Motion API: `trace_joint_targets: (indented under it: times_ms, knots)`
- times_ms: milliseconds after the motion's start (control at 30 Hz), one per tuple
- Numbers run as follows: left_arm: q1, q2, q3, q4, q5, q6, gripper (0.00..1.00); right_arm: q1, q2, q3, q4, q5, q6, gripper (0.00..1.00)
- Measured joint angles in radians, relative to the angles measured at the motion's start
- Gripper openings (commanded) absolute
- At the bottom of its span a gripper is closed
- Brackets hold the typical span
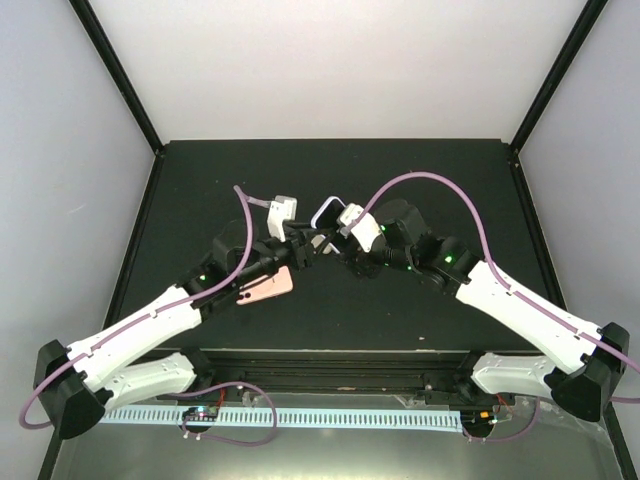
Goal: Take the phone out of the phone case
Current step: Adjust the phone.
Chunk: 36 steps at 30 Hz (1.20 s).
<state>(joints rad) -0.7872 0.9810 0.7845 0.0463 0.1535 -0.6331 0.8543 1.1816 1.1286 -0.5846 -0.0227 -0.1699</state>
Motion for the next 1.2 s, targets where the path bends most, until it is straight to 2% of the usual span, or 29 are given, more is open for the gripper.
trace_joint_targets:
  times_ms: [167, 267, 567, 767, 967, 1033, 1100, 1200]
  knots:
    - [-0.005, 0.041, 0.003, 0.05, 0.011, -0.019, 0.35, 0.004, 0.0, 0.0, -0.005, 0.033, -0.005, 0.74]
    - [-0.009, 0.048, 0.003, 0.076, 0.015, -0.027, 0.31, 0.005, 0.0, 0.0, -0.006, 0.042, -0.004, 0.74]
    - [-0.013, 0.055, 0.003, 0.152, 0.015, -0.035, 0.21, 0.008, 0.0, 0.0, -0.008, 0.044, -0.004, 0.74]
    - [-0.014, 0.082, 0.003, 0.166, 0.024, -0.043, 0.22, 0.008, 0.001, 0.0, -0.015, 0.061, -0.003, 0.74]
    - [-0.014, 0.093, 0.005, 0.162, 0.032, -0.051, 0.1, 0.009, 0.002, 0.0, -0.025, 0.077, -0.002, 0.75]
    - [-0.013, 0.093, 0.005, 0.159, 0.029, -0.051, 0.08, 0.01, 0.002, 0.0, -0.024, 0.084, 0.0, 0.82]
    - [-0.014, 0.093, 0.005, 0.156, 0.027, -0.051, 0.04, 0.01, 0.003, 0.0, -0.027, 0.085, 0.001, 0.98]
    - [-0.013, 0.088, 0.005, 0.132, 0.028, -0.047, 0.02, 0.01, 0.004, 0.005, -0.026, 0.058, 0.013, 1.0]
